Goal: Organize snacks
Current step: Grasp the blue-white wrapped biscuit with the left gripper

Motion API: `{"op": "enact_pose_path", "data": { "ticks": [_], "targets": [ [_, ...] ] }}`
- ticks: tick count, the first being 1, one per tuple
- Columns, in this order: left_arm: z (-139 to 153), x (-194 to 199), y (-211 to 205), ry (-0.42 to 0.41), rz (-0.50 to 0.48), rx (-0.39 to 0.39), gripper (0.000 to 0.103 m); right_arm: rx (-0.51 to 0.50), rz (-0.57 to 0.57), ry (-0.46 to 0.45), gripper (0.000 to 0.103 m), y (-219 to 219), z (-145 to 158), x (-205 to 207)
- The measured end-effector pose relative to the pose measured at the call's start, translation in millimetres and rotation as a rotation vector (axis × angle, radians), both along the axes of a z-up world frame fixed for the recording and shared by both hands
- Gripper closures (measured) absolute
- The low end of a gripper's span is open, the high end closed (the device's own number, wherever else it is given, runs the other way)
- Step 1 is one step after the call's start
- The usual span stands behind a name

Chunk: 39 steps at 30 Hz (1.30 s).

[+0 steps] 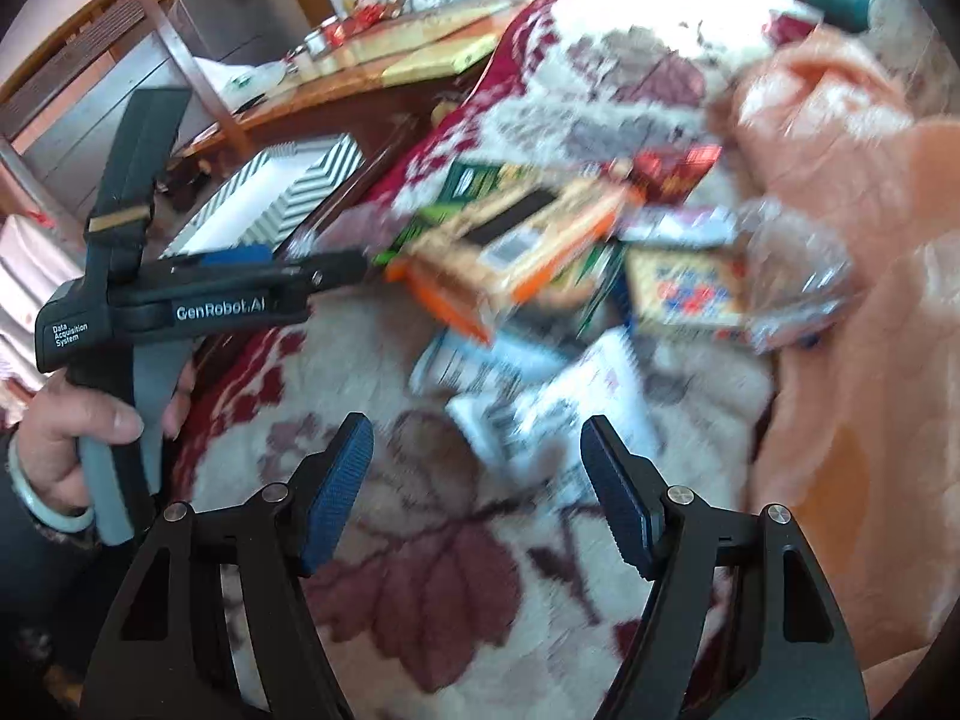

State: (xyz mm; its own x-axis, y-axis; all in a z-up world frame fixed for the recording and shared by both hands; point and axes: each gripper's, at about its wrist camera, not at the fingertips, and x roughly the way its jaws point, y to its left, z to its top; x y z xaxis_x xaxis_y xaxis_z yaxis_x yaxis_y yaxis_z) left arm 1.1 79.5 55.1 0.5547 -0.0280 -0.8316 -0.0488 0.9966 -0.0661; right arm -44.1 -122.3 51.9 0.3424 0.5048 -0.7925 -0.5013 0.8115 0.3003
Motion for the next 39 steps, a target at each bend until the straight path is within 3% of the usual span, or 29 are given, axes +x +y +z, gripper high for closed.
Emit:
{"op": "enact_pose_path", "data": {
  "ticks": [4, 11, 14, 16, 24, 26, 33, 35, 36, 39],
  "targets": [
    [3.4, -6.8, -5.2, 0.000, -0.018, -0.006, 0.000, 0.034, 0.036, 0.110, 0.031, 1.4, -15.8, -1.9],
    [1.0, -11.2, -11.6, 0.009, -0.039, -0.002, 0.000, 0.137, 0.123, 0.182, 0.031, 15.4, -15.1, -10.6],
    [2.0, -12.3, -15.4, 0.010, -0.055, -0.005, 0.000, 0.105, 0.170, 0.171, 0.031, 32.3, -22.4, -14.1],
    [2.6, -14.3, -21.4, 0.009, -0.090, 0.001, 0.000, 0.044, 0.121, 0.117, 0.031, 32.6, -23.2, -7.0],
    [-9.8, -12.6, -77.9, 0.023, -0.314, 0.025, 0.000, -0.004, -0.155, 0.061, 0.031, -39.4, -3.2, 21.3],
    [-11.2, -9.1, -88.6, 0.022, -0.335, 0.026, 0.000, -0.023, -0.188, 0.039, 0.031, -46.5, 1.6, 22.3],
    [-24.6, 8.7, -112.4, 0.064, -0.314, -0.035, 0.000, 0.066, -0.262, -0.029, 0.031, -68.7, 22.1, 21.1],
    [-28.5, 10.3, -117.2, 0.072, -0.319, -0.055, 0.011, 0.068, -0.270, -0.041, 0.031, -72.2, 21.9, 20.1],
    [-31.0, 10.3, -118.8, 0.081, -0.329, -0.063, 0.030, 0.075, -0.275, -0.032, 0.031, -72.7, 21.4, 20.7],
    [-32.9, 8.3, -119.3, 0.068, -0.343, -0.049, 0.040, 0.095, -0.288, -0.009, 0.031, -81.9, 16.2, 23.9]
  ]
}}
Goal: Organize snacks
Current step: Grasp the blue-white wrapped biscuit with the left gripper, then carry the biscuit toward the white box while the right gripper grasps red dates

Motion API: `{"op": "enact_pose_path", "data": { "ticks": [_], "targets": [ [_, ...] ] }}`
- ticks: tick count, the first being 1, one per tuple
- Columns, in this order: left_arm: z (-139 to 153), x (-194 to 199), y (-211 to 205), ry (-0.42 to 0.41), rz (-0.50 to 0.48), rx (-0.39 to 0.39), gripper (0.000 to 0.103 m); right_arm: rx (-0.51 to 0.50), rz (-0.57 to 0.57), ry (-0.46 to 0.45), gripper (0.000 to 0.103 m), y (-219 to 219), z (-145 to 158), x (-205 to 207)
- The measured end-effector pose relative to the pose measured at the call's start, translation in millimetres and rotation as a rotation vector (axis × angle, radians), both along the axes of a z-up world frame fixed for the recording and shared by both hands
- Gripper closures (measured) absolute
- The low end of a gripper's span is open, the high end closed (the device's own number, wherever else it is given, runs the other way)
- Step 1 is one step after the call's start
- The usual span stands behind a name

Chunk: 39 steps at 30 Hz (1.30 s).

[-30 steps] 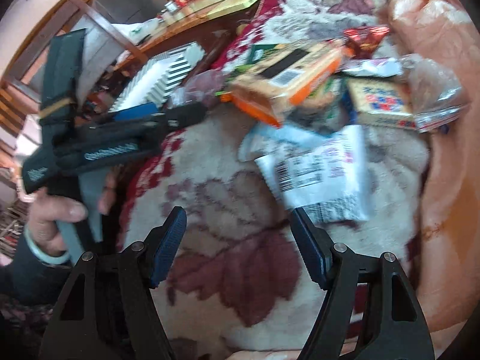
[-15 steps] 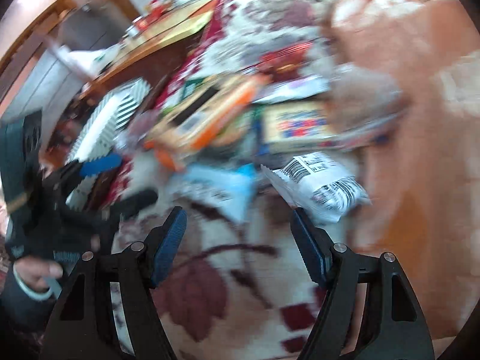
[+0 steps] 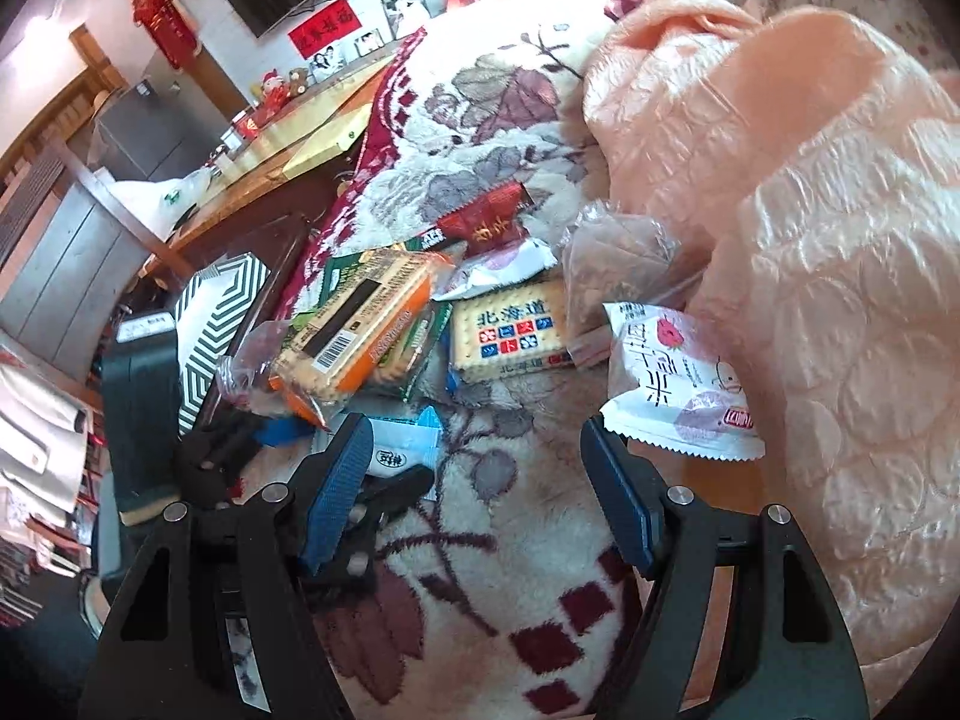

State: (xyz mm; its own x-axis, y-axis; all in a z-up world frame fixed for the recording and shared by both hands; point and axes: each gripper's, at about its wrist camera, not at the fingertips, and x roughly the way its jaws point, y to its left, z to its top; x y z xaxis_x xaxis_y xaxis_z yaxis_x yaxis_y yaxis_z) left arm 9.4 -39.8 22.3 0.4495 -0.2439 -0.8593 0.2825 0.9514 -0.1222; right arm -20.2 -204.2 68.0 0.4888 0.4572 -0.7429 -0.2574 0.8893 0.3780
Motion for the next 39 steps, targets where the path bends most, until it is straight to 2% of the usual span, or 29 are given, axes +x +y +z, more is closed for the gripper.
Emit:
{"op": "enact_pose_path", "data": {
  "ticks": [4, 7, 10, 17, 28, 33, 39],
  "targets": [
    [4.3, -3.1, 14.9, 0.027, 0.017, -0.065, 0.046, 0.007, -0.004, 0.011, 0.031, -2.1, -5.0, 3.7],
    [6.2, -14.9, 19.6, 0.021, -0.006, -0.034, 0.048, 0.004, 0.010, 0.013, 0.031, 0.9, -5.5, 3.6],
    [11.6, -28.4, 31.6, 0.027, 0.004, -0.059, 0.048, -0.010, 0.024, 0.005, 0.031, 6.0, -4.6, 1.7],
    [34.9, -50.8, 81.2, -0.005, 0.121, -0.080, 0.048, -0.031, 0.116, 0.005, 0.031, 30.4, -5.4, -4.6],
    [45.3, -57.8, 147.0, -0.089, 0.379, 0.021, 0.048, -0.085, 0.348, -0.077, 0.031, 121.4, 16.9, -7.8],
    [40.6, -64.4, 165.7, -0.083, 0.439, 0.039, 0.048, -0.083, 0.431, -0.096, 0.031, 168.8, 26.9, 6.0],
    [35.2, -75.6, 178.5, -0.070, 0.486, 0.053, 0.048, -0.167, 0.495, -0.066, 0.031, 217.1, 14.1, 29.5]
  ]
}}
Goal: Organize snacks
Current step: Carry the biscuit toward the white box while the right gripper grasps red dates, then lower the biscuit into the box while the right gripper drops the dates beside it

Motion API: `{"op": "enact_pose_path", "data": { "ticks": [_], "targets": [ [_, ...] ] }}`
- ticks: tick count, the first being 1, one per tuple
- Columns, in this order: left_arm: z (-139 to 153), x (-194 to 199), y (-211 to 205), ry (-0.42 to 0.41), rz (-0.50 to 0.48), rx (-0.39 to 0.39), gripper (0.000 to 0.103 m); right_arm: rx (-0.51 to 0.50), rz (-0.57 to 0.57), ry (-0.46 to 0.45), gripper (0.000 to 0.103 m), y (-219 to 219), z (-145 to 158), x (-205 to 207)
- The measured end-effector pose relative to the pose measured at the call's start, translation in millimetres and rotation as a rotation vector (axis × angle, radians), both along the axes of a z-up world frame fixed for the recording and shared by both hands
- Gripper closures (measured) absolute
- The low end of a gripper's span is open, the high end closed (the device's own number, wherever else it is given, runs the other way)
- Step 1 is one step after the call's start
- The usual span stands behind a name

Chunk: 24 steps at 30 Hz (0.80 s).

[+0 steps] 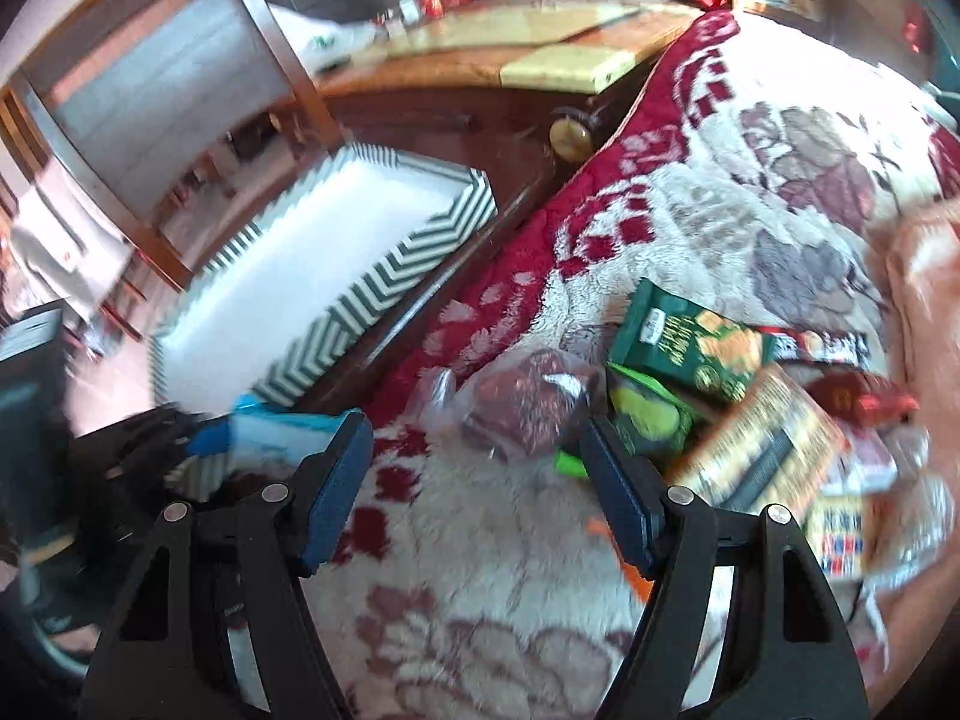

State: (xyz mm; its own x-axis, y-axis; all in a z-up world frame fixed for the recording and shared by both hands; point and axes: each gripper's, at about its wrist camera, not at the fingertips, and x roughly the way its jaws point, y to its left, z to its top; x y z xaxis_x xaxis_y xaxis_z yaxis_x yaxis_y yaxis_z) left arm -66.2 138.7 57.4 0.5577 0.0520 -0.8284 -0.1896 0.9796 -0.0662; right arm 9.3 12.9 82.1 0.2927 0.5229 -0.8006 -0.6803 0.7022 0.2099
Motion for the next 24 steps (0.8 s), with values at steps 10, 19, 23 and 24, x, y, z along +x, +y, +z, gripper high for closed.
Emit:
{"op": "enact_pose_path", "data": {
  "ticks": [10, 19, 23, 24],
  "targets": [
    [-10.7, -0.8, 7.4, 0.022, 0.010, -0.050, 0.048, -0.076, 0.033, 0.029, 0.040, 28.8, -40.2, 28.2],
    [-4.6, -1.9, 3.4, 0.005, 0.001, -0.050, 0.048, -0.021, 0.055, 0.033, 0.071, 5.0, -32.9, 23.1],
    [8.0, -3.3, 4.2, -0.023, 0.004, -0.047, 0.048, 0.011, 0.063, -0.010, 0.071, 0.9, -15.8, 11.5],
    [11.5, -3.6, 4.8, -0.031, 0.005, -0.044, 0.048, 0.018, 0.062, -0.015, 0.071, 0.5, -12.2, 10.4]
  ]
}}
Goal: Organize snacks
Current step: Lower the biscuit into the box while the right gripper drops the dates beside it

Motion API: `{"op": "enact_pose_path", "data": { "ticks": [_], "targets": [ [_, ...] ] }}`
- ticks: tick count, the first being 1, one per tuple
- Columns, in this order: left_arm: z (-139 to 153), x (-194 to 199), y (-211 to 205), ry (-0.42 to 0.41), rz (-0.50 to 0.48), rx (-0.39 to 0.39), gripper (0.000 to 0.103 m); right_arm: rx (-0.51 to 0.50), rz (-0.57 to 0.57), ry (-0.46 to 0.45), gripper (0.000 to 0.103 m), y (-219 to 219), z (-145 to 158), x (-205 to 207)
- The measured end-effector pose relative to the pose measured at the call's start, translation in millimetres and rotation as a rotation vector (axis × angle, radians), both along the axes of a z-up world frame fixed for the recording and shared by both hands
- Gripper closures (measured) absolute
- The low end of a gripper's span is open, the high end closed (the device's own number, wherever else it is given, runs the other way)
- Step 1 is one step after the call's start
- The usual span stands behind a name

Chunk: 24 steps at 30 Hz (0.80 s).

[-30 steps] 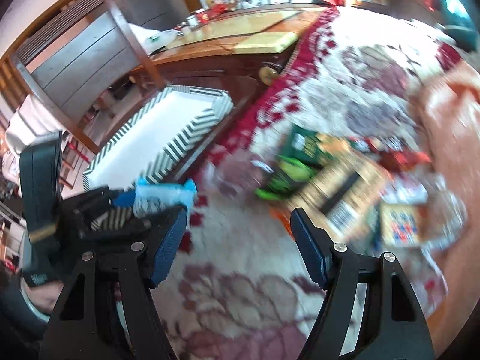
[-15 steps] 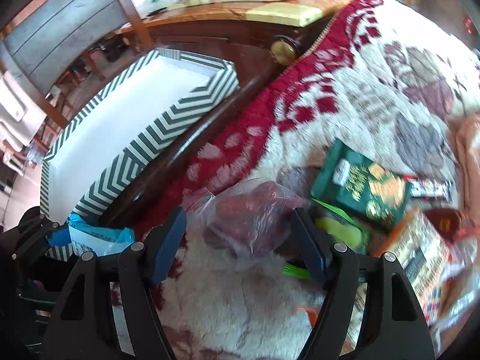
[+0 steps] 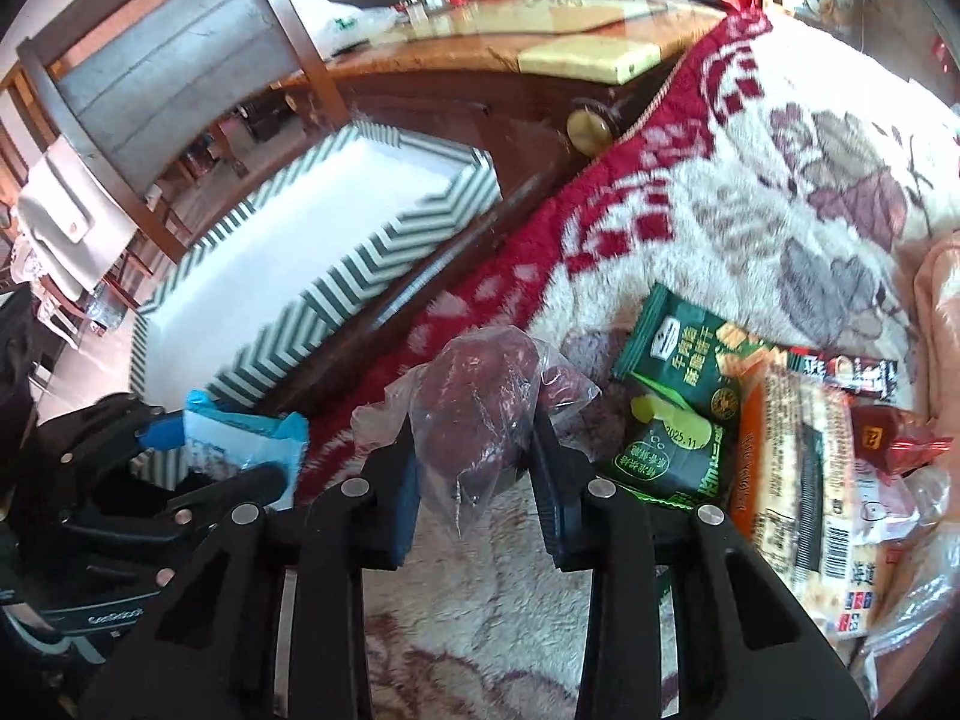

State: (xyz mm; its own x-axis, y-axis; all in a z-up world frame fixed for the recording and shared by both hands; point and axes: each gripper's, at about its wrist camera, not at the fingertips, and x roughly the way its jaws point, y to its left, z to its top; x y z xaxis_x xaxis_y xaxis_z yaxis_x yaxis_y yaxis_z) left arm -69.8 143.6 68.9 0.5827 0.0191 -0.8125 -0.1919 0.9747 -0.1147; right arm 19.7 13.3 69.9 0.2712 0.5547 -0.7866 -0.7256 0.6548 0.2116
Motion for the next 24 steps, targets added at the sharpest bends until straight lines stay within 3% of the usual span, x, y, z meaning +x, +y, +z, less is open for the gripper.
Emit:
{"op": "enact_pose_path", "data": {
  "ticks": [10, 24],
  "targets": [
    [21.5, 2.5, 33.3, -0.031, 0.089, 0.043, 0.048, 0.051, 0.014, -0.045, 0.071, 15.7, 31.6, -5.8],
    [28.0, 7.7, 82.7, -0.045, 0.181, 0.080, 0.048, 0.052, 0.070, -0.075, 0.071, 49.9, 45.1, -11.2]
  ]
}}
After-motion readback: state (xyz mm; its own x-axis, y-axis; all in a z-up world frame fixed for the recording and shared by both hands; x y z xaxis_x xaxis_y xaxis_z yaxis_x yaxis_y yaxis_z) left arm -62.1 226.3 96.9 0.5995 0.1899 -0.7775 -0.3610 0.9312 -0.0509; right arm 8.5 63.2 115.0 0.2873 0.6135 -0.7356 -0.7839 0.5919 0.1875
